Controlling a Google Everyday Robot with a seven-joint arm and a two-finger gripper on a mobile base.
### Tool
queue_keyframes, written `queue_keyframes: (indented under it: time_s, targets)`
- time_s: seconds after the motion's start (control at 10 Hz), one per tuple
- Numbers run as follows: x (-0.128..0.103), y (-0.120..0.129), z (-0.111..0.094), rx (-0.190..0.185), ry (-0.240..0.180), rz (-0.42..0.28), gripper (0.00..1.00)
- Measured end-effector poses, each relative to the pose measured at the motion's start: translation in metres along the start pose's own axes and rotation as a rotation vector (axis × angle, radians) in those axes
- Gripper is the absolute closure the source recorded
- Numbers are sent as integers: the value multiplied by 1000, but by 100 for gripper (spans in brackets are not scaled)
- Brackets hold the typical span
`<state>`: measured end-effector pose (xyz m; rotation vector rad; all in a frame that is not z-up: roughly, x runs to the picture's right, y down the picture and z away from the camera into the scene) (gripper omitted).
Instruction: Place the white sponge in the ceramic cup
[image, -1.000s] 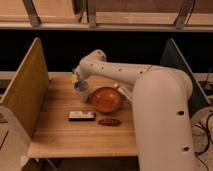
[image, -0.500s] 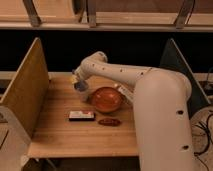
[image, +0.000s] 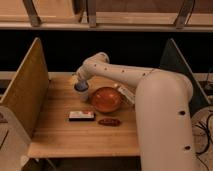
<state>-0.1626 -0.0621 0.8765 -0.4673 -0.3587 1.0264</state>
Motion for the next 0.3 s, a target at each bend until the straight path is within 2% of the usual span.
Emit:
queue_keyframes:
  time_s: [0.3]
  targets:
    - [2, -2, -2, 3, 2, 7, 20]
